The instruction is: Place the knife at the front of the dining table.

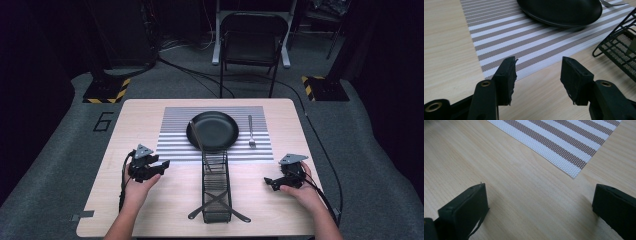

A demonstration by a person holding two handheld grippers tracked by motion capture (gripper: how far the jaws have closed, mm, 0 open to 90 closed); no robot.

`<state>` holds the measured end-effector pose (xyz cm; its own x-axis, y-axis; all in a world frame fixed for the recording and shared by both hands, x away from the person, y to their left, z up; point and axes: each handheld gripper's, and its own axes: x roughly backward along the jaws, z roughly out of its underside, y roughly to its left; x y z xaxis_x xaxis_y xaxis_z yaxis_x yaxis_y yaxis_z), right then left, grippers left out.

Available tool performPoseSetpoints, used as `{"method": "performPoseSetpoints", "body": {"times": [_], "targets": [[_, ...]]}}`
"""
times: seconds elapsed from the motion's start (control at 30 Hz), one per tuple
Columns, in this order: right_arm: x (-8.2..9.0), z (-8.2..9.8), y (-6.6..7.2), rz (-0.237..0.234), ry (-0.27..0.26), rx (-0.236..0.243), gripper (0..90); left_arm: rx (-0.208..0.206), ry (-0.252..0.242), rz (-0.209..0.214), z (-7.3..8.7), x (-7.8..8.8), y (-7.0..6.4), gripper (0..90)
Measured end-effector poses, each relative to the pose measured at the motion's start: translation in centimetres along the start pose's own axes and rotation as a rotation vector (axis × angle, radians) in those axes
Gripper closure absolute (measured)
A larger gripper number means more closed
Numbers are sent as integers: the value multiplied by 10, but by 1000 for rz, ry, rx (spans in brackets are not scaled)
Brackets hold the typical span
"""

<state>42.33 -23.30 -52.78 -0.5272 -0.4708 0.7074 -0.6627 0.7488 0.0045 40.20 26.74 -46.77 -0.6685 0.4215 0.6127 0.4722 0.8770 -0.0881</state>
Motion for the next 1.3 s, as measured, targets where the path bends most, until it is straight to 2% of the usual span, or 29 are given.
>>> {"method": "performPoseSetpoints", "body": {"times": [0.23, 0.3, 0.5, 0.8, 0.97, 1.3], "targets": [[0, 0, 0, 0, 0, -2, 0, -9, -2, 35, -13, 1, -13, 482], [0, 0, 0, 0, 0, -2, 0, -3, -6, 54, -17, 2, -15, 493], [0, 0, 0, 0, -1, -2, 0, 16, -13, 63, -25, 3, -20, 495], [0, 0, 0, 0, 0, -3, 0, -6, -30, 88, -44, 6, -31, 503], [0, 0, 0, 0, 0, 0, 0, -7, -29, 98, -51, 7, -38, 537], [0, 0, 0, 1, 0, 0, 0, -54, -50, 125, -69, 8, -57, 548]]}}
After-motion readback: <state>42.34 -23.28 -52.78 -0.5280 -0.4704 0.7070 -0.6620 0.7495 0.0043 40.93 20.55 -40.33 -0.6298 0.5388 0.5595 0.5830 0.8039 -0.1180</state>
